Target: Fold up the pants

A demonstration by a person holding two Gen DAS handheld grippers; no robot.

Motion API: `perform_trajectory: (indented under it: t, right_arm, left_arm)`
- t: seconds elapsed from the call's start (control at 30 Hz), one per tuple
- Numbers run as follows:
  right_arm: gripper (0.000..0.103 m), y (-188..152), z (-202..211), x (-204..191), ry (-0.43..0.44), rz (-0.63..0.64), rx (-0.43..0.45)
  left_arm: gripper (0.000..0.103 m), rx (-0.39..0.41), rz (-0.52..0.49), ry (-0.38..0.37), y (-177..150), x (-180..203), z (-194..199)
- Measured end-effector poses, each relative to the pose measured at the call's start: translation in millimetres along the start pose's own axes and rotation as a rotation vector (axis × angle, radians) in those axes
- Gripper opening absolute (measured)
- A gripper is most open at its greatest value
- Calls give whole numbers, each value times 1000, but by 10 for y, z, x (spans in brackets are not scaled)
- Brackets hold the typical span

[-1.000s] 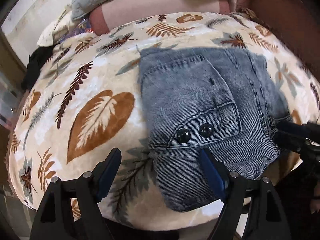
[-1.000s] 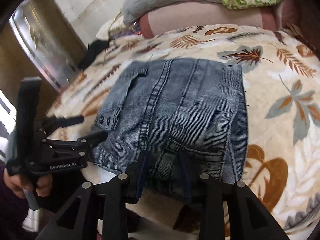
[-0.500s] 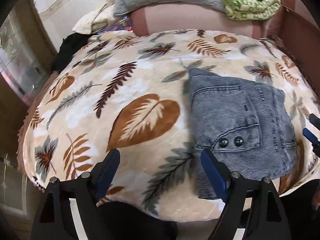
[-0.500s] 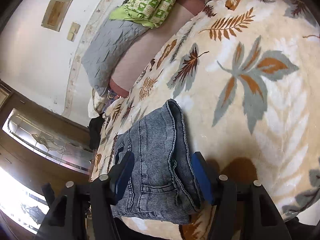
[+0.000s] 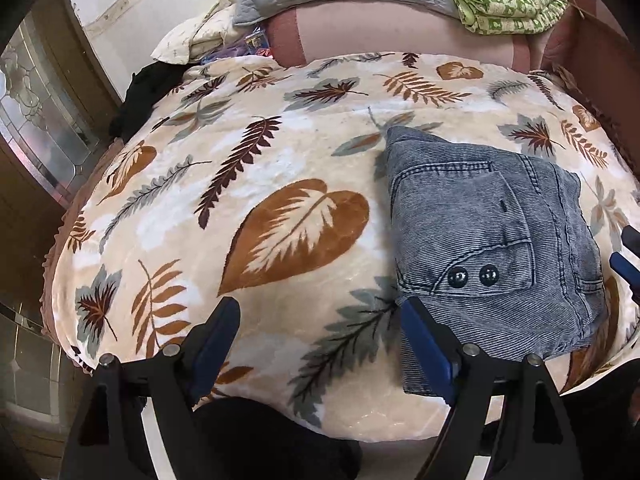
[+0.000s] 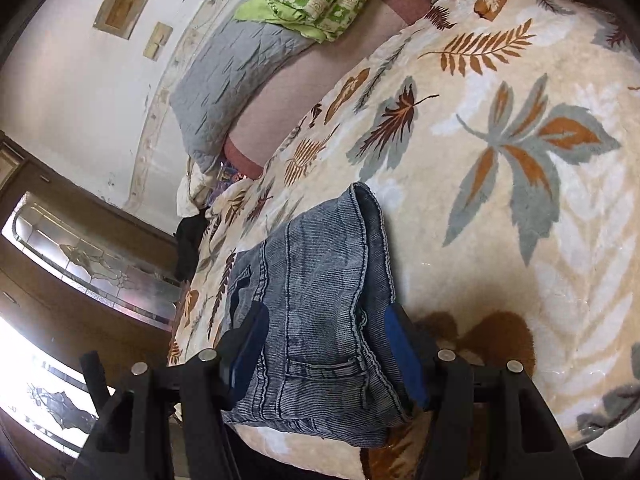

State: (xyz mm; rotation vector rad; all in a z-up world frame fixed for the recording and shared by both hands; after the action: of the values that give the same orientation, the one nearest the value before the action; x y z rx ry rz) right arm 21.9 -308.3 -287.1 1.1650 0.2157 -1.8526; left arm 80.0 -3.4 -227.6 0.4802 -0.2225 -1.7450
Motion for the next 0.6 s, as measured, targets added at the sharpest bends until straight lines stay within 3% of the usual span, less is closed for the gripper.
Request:
perform_trajectory:
  t: [0.6]
  right_arm:
    - [64, -46, -40, -138, -45, 78, 1]
  left_arm:
    - [83, 51, -33, 58, 10, 123, 112]
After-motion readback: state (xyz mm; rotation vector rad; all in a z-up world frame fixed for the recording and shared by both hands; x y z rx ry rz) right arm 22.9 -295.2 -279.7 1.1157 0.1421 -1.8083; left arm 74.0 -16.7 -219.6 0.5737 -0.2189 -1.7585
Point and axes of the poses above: each gripper's, at about its wrist camera, not at the fingertips, and z roughly against the way its jaws point, x to its right, y to its top, the point moved 4 cm from there along -z, roughly the way its jaws point, and after that the axes turned 9 degrees about -x, right-handed, at the moved point
